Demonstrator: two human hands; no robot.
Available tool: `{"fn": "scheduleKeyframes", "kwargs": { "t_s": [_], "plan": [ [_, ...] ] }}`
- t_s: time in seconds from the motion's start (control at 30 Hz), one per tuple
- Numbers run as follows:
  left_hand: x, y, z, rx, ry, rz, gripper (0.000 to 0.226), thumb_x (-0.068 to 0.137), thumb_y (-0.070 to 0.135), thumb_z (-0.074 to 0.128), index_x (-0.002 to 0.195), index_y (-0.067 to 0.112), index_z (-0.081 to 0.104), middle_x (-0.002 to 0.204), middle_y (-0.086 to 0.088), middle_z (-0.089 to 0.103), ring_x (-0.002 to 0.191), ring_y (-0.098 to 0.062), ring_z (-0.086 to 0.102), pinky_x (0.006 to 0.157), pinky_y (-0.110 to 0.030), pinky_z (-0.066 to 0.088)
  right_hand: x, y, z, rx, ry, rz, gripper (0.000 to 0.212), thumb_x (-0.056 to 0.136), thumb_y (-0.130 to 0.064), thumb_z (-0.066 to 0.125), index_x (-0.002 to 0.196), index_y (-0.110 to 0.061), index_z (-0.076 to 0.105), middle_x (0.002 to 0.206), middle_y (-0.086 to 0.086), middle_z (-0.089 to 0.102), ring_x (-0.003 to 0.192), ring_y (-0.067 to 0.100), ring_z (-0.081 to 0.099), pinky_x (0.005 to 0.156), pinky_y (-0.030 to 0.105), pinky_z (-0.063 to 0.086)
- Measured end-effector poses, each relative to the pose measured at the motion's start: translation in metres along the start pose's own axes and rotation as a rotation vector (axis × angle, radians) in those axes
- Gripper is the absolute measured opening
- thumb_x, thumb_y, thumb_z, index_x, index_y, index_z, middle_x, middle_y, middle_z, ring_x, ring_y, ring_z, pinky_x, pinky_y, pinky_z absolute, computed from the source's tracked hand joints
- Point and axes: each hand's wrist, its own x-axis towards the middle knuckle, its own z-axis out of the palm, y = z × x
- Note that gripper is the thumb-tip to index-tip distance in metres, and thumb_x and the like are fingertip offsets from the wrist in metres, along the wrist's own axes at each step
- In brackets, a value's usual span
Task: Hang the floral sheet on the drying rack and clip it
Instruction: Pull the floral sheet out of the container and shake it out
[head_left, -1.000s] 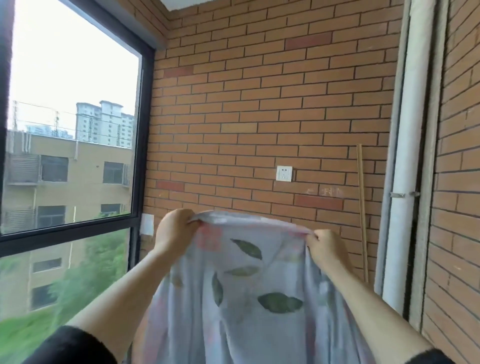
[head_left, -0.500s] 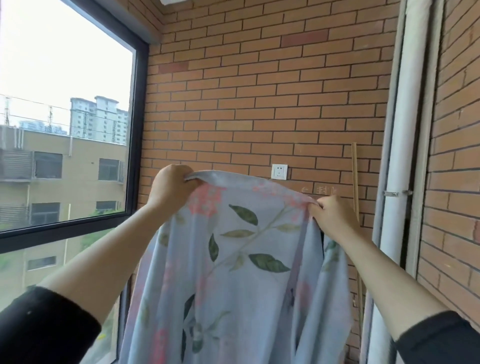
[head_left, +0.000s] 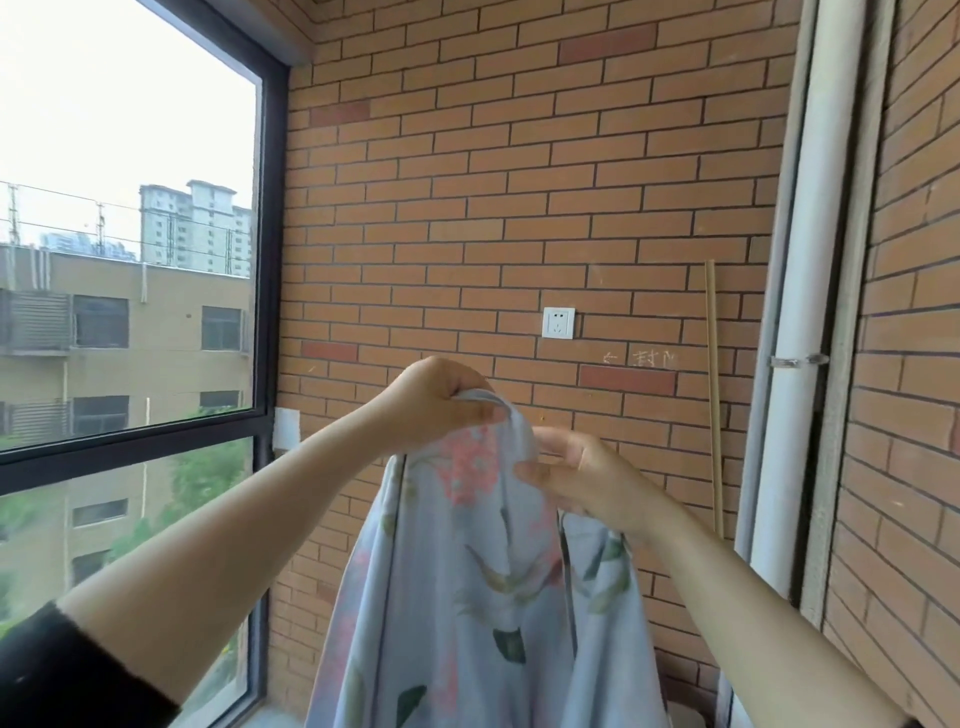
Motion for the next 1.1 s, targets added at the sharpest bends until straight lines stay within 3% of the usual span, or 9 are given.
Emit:
{"fn": "scheduleKeyframes", "kwargs": {
  "t_s": [0.07, 0.17, 0.27, 0.4, 0.5, 0.67, 0.77, 0.93, 1.1],
  "plan": [
    [-0.004, 0.002, 0.005, 0.023, -0.048, 0.021, 0.011, 0.08, 0.033, 0.073, 0.08, 0.023, 0.074, 0.075, 0.004, 0.071, 0.072, -0.011, 0.065, 0.067, -0.024, 0.05, 0.001, 0.011, 0.002, 0.006, -0.036, 0.021, 0.046, 0.087, -0.039, 0.069, 0.118, -0.006, 0.062, 0.078, 0.014, 0.051, 0.061, 0.022, 0.038, 0.06, 0.025, 0.032],
    [-0.013, -0.012, 0.01, 0.0, -0.04, -0.028, 0.021, 0.079, 0.039, 0.074, 0.072, 0.018, 0.072, 0.062, 0.002, 0.064, 0.056, -0.01, 0.055, 0.056, -0.024, 0.045, -0.002, 0.022, 0.002, 0.037, 0.126, -0.001, 0.06, 0.084, -0.044, 0.069, 0.094, 0.014, 0.055, 0.07, 0.01, 0.039, 0.051, 0.018, 0.029, 0.048, 0.022, 0.023],
    [-0.036, -0.037, 0.029, -0.112, -0.162, -0.161, 0.033, 0.076, 0.043, 0.075, 0.057, 0.022, 0.059, 0.049, 0.01, 0.047, 0.045, -0.006, 0.04, 0.048, -0.02, 0.033, -0.007, 0.025, 0.001, -0.185, 0.447, -0.117, 0.045, 0.084, -0.034, 0.07, 0.063, -0.005, 0.043, 0.055, 0.002, 0.034, 0.051, 0.015, 0.029, 0.05, 0.028, 0.021],
    [-0.087, -0.079, 0.064, -0.237, -0.245, -0.333, 0.051, 0.061, 0.064, 0.07, 0.062, 0.014, 0.057, 0.058, 0.008, 0.048, 0.054, -0.009, 0.046, 0.055, -0.024, 0.034, -0.011, 0.031, -0.012, -0.332, 0.724, -0.132, 0.04, 0.087, -0.017, 0.064, 0.058, -0.012, 0.038, 0.05, -0.004, 0.027, 0.046, 0.009, 0.023, 0.046, 0.026, 0.019],
    [-0.112, -0.11, 0.068, -0.327, -0.172, -0.445, 0.073, 0.054, 0.066, 0.076, 0.077, -0.003, 0.06, 0.064, 0.002, 0.053, 0.059, -0.012, 0.051, 0.06, -0.028, 0.038, -0.022, 0.037, -0.039, -0.316, 0.9, -0.078, 0.039, 0.089, -0.017, 0.061, 0.059, -0.014, 0.036, 0.053, -0.001, 0.027, 0.048, 0.009, 0.024, 0.048, 0.028, 0.021],
    [-0.101, -0.108, 0.047, -0.492, -0.024, -0.418, 0.049, 0.056, 0.06, 0.076, 0.07, 0.014, 0.072, 0.06, 0.004, 0.063, 0.055, -0.009, 0.058, 0.053, -0.022, 0.046, -0.032, 0.038, -0.056, -0.469, 0.895, -0.038, 0.044, 0.091, -0.017, 0.06, 0.059, -0.013, 0.031, 0.053, 0.002, 0.026, 0.048, 0.011, 0.023, 0.045, 0.025, 0.018],
    [-0.089, -0.11, 0.044, -0.397, 0.125, -0.405, 0.028, 0.071, 0.043, 0.08, 0.066, 0.017, 0.07, 0.056, 0.007, 0.059, 0.053, -0.009, 0.053, 0.054, -0.025, 0.042, -0.039, 0.052, -0.053, -0.523, 0.851, 0.039, 0.044, 0.091, -0.02, 0.06, 0.059, -0.011, 0.032, 0.054, 0.005, 0.027, 0.052, 0.019, 0.026, 0.051, 0.033, 0.018],
    [-0.072, -0.102, 0.03, -0.223, 0.471, -0.262, 0.041, 0.076, 0.033, 0.078, 0.067, -0.002, 0.058, 0.054, 0.001, 0.042, 0.05, -0.008, 0.034, 0.047, -0.025, 0.025, -0.051, 0.053, -0.054, -0.537, 0.621, 0.186, 0.048, 0.089, -0.031, 0.063, 0.056, -0.011, 0.035, 0.053, 0.004, 0.027, 0.05, 0.019, 0.028, 0.052, 0.031, 0.018],
    [-0.042, -0.057, 0.013, -0.234, 0.597, -0.125, 0.047, 0.075, 0.028, 0.078, 0.055, 0.01, 0.04, 0.052, 0.007, 0.034, 0.049, -0.006, 0.029, 0.044, -0.016, 0.022, -0.046, 0.04, -0.05, -0.444, 0.957, -0.005, 0.041, 0.094, -0.019, 0.056, 0.061, -0.009, 0.033, 0.058, 0.008, 0.029, 0.051, 0.012, 0.023, 0.046, 0.027, 0.018]
  ]
}}
